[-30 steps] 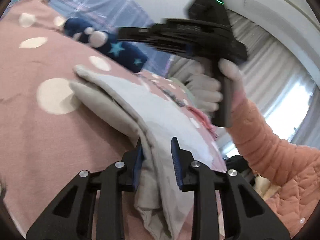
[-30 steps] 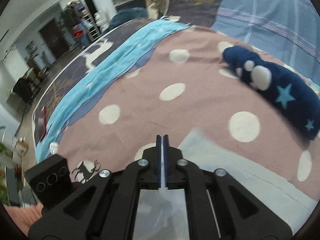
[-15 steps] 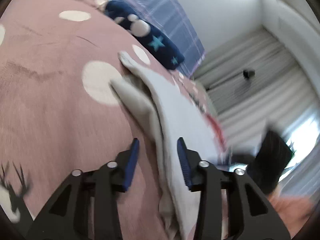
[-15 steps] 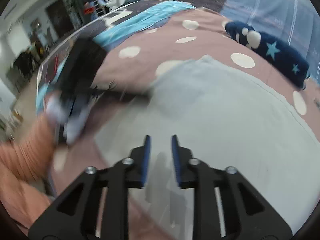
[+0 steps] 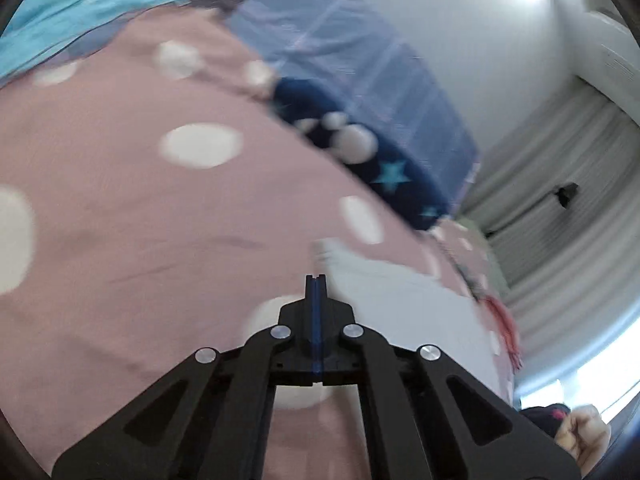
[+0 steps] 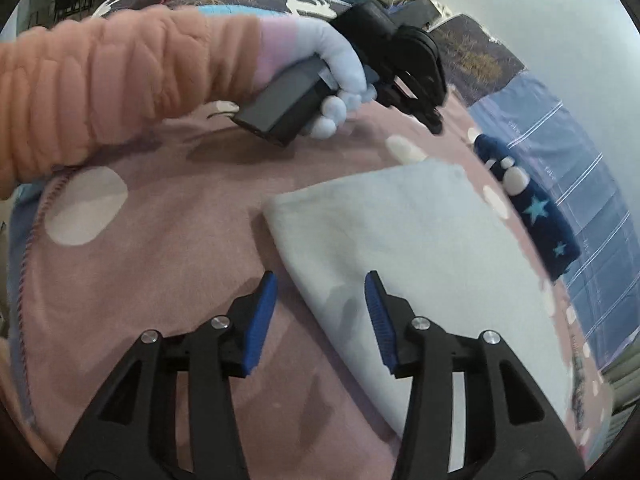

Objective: Fold small clothes

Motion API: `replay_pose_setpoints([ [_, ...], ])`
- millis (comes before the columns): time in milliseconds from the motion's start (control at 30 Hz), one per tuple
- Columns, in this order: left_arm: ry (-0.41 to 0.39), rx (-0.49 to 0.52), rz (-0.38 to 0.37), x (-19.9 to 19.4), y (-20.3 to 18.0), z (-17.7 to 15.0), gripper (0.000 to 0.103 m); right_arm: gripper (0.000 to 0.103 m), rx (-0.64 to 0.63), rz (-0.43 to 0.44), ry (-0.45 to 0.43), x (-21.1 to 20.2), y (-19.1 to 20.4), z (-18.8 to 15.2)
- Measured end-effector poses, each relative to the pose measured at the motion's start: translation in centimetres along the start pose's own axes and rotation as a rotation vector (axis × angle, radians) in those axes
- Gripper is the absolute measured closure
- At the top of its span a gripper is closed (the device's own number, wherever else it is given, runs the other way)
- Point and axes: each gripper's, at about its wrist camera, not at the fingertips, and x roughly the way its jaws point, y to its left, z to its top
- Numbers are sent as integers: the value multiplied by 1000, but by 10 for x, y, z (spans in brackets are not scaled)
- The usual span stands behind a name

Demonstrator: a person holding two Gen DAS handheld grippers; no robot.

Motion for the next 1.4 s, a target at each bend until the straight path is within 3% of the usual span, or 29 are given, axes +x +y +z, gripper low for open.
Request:
replay_pose_setpoints([
  [133, 8, 46, -17, -29, -12, -13, 103, 61, 179, 173, -27, -8, -25, -3],
  [167, 12, 81, -43, -35, -24, -16, 98, 61, 224, 196, -35, -13, -34, -9],
  [333, 62, 272, -149, -41, -88, -49, 78, 61, 424, 127, -62, -45, -84, -50],
  [400, 119, 337, -90, -27, -101, -66, 64, 59, 528, 60, -81, -68, -114, -79],
  [467, 234, 424, 115, 7, -100, -96, 65, 59, 626, -10, -95, -89, -141, -111],
  [533, 185, 508, 162, 9, -106, -110, 66, 58, 727, -64, -101, -108, -167, -145],
  [633, 171, 465, 199, -1, -122, -106, 66, 58, 929, -146, -97, -136, -215, -217],
  [667, 164, 458, 175, -5, -133, -106, 66, 60, 970, -160, -97, -138, -228, -233],
  [733, 150, 534, 142, -5, -174, -115, 66, 91, 1078, -204, -84, -144, -264, -274],
  [800, 170, 615, 100, 5, -215, -132, 66, 96, 1165, -209, -74, -144, -289, -303],
  [900, 244, 669, 9, 41, -272, -164, 65, 96, 1254, -97, -89, -135, -326, -337],
  [1100, 410, 741, -122, 119, -360, -236, 64, 96, 1237, 83, -64, -97, -370, -340],
  [1233, 463, 799, -68, 149, -397, -269, 61, 89, 1206, 164, -32, -72, -388, -327],
  [1333, 460, 836, -3, 162, -412, -279, 58, 81, 1207, 204, -13, -55, -400, -325],
  [1400, 462, 835, 17, 171, -417, -279, 54, 81, 1202, 228, 0, -44, -407, -323],
])
